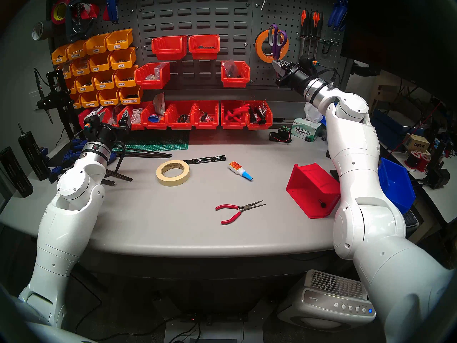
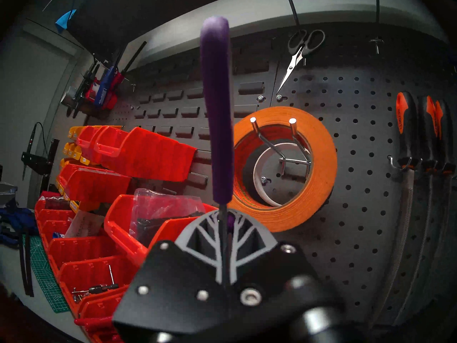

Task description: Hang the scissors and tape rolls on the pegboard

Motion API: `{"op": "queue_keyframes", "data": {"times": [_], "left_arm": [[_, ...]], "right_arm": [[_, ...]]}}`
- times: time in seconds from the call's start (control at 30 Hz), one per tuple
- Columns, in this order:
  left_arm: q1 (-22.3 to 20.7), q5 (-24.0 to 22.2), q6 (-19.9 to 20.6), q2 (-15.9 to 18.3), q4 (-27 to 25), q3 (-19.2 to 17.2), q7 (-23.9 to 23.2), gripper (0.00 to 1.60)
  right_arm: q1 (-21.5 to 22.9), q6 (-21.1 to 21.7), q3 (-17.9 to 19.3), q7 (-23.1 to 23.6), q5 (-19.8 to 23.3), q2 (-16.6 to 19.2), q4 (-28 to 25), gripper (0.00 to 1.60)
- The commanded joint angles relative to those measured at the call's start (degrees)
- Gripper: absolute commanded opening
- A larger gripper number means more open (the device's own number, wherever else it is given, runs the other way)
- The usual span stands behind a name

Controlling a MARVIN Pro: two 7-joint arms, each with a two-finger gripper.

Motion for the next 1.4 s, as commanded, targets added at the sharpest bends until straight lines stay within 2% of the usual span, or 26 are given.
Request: {"op": "queue_keyframes", "data": {"times": [0.0, 0.27, 0.6, 1.0, 1.37], "left_arm": [[-1.70, -0.10, -0.72, 0.07, -1.66, -0.74, 0.14, 1.60], [-1.70, -0.10, -0.71, 0.07, -1.66, -0.74, 0.14, 1.60], [-1.69, -0.10, -0.70, 0.09, -1.64, -0.73, 0.13, 1.60], [-1.69, -0.09, -0.69, 0.10, -1.63, -0.73, 0.12, 1.60], [-1.68, -0.08, -0.67, 0.12, -1.61, -0.71, 0.11, 1.60]], "right_arm": [[2.15, 3.33, 1.95, 2.60, 3.71, -0.07, -1.17, 0.00], [3.18, 7.24, 2.88, 6.24, 6.47, -0.62, 0.96, 0.00], [5.93, 8.77, 1.73, 9.73, 5.35, 0.72, 4.35, 0.00], [9.32, 7.91, 0.54, 11.37, 4.05, 1.17, 10.31, 0.00], [12.24, 5.48, -1.21, 13.20, 3.38, 0.62, 15.19, 0.00]]}}
